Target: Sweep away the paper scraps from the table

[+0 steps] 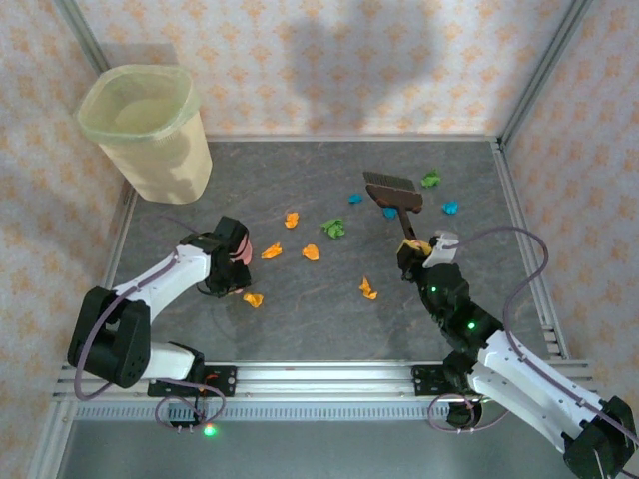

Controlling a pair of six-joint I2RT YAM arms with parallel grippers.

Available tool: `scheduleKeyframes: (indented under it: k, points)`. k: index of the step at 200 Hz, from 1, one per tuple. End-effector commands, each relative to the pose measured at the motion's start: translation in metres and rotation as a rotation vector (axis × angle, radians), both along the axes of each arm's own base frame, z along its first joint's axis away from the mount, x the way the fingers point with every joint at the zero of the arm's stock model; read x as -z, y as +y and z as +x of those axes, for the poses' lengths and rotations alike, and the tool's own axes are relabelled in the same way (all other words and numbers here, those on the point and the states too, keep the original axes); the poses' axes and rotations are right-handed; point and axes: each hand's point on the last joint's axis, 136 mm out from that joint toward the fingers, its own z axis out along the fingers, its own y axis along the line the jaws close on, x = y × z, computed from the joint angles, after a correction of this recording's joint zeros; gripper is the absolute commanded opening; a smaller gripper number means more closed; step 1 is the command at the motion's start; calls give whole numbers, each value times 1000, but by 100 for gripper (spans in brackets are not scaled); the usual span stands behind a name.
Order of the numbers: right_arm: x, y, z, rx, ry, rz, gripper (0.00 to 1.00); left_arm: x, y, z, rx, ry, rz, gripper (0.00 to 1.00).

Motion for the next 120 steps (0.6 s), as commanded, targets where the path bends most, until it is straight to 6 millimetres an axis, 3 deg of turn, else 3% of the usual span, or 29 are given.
scheduleKeyframes:
  k: [1,53,120]
  points:
    - [-15,0,3,9,-64,31,0,2,8,-2,-14,21,38,42]
    - [-16,1,3,4,-65,34,0,-2,12,-3,-18,28,74,62]
    - [-16,1,3,2,-64,35,0,3,7,8,-45,39,89,57]
